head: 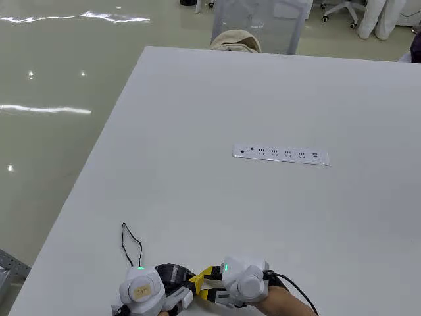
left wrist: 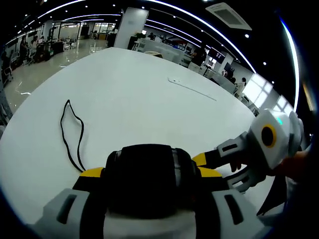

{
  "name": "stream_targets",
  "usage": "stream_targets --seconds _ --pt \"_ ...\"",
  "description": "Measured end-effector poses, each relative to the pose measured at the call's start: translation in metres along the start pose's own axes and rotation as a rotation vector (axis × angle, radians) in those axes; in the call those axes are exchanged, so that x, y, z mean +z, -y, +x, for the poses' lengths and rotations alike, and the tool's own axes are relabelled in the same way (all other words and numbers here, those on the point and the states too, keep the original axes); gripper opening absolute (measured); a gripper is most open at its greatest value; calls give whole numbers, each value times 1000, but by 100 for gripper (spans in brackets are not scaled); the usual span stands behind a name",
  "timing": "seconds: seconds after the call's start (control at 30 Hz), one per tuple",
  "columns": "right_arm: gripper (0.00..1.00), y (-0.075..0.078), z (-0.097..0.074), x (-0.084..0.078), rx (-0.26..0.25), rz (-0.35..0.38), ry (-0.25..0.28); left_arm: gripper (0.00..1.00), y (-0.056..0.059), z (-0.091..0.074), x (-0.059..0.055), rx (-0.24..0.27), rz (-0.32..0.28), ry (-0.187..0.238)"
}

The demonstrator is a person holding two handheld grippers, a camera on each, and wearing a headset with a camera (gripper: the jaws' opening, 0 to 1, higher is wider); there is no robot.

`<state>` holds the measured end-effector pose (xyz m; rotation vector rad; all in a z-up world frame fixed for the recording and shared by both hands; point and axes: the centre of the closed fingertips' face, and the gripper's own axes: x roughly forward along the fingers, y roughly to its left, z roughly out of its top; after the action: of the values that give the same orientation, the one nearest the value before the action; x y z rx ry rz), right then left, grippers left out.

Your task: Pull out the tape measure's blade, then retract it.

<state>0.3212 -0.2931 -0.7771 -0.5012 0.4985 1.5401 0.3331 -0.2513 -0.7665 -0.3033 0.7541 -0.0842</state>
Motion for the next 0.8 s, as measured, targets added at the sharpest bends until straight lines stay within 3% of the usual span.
stream_targets --seconds 0.5,0.8 --pt "24 3 -12 -1 -17 20 -1 70 3 -3 2 -22 67 -7" --pt "31 2 -27 2 -47 54 7 77 7 -10 7 -55 114 -2"
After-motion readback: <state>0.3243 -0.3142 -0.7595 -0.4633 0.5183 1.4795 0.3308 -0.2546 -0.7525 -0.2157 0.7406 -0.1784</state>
